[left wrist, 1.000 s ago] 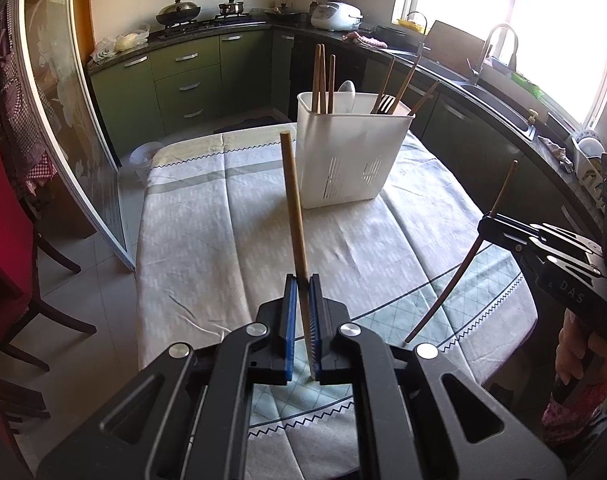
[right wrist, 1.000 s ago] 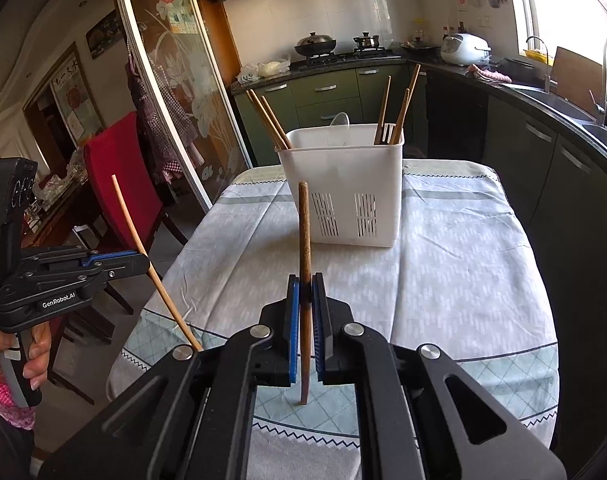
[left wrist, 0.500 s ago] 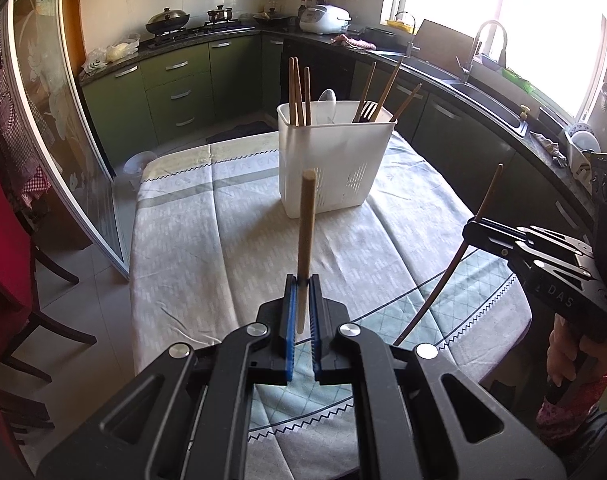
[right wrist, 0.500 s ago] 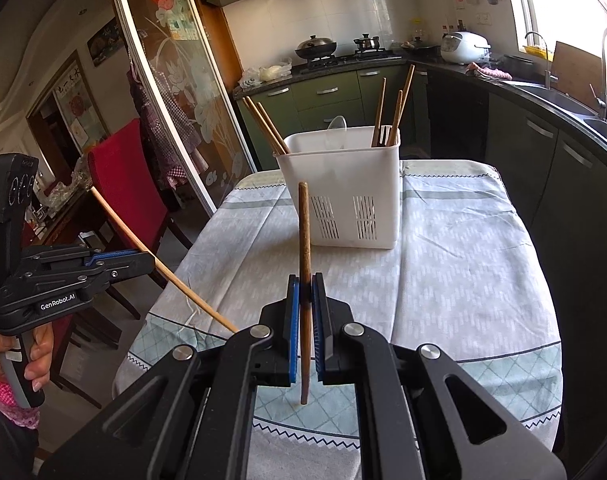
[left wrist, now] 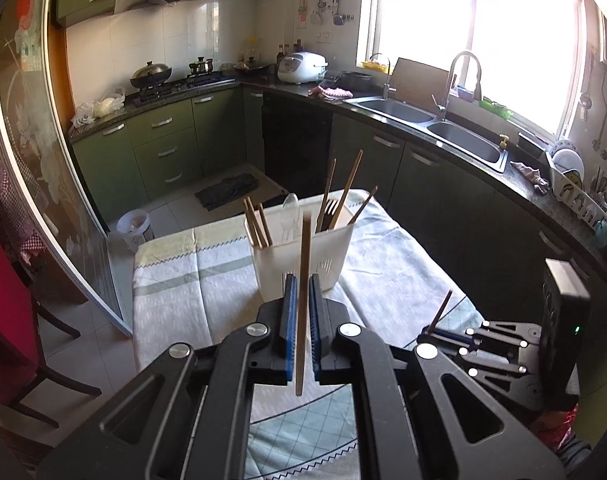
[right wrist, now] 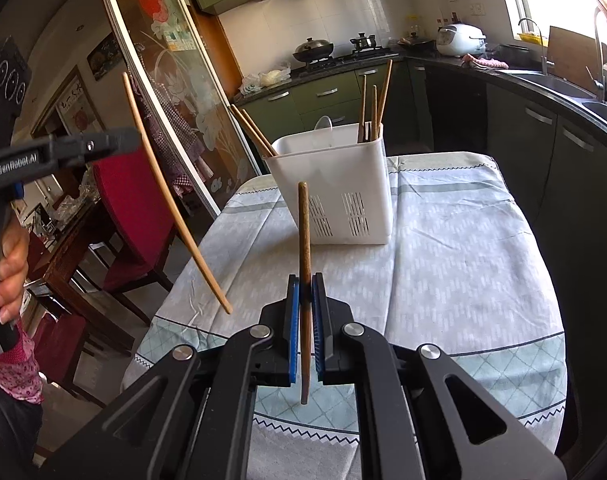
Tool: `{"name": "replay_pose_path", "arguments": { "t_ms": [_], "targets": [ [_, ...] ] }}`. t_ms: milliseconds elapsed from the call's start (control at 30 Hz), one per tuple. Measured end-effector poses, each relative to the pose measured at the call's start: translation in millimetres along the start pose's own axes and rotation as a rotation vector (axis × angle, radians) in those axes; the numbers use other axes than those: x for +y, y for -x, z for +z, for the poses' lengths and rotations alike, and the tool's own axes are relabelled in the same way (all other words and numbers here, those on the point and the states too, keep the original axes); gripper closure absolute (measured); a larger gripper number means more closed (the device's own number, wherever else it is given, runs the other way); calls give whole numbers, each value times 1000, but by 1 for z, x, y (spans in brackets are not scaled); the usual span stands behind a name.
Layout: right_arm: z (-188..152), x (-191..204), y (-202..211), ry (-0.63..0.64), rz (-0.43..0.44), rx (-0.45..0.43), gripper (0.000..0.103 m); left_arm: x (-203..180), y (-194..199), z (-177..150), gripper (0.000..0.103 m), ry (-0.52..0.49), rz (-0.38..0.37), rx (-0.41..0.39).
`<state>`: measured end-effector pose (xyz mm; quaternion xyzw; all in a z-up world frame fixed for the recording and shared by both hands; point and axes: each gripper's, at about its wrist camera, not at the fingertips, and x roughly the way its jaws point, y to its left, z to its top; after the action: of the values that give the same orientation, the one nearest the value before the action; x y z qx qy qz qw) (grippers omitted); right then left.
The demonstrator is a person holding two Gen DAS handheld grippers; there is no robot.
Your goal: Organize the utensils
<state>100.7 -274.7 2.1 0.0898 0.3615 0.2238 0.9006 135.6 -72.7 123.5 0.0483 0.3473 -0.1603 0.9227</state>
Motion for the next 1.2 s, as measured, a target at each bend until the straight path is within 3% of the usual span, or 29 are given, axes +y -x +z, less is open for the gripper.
{"name": "replay_pose_path", "arguments": {
  "t_ms": [167, 367, 667, 833, 933, 1000, 1200],
  "targets": [
    [-3, -17, 3, -36, 6, -6, 96, -10, 4, 49, 97, -5, 5, -64],
    [-5, -37, 9, -77, 8, -20, 96, -25, -18, 72, 97, -28, -6, -23],
    [4, -56, 24, -112, 21, -54, 96, -48, -114, 5, 97, -122, -44, 265],
    [17, -56, 56, -96, 4, -134, 96, -75, -168, -34, 96, -258, -76, 380],
    [16, -60, 76, -100, -16, -166, 96, -97, -204, -47, 83, -316, -111, 435],
    [12, -64, 87, -107, -32, -173, 96, -112, -227, -50, 65, -345, -140, 449],
    [-2, -88, 118, -147, -83, -192, 96, -142, -290, -51, 62, -409, -117, 478]
  ]
}}
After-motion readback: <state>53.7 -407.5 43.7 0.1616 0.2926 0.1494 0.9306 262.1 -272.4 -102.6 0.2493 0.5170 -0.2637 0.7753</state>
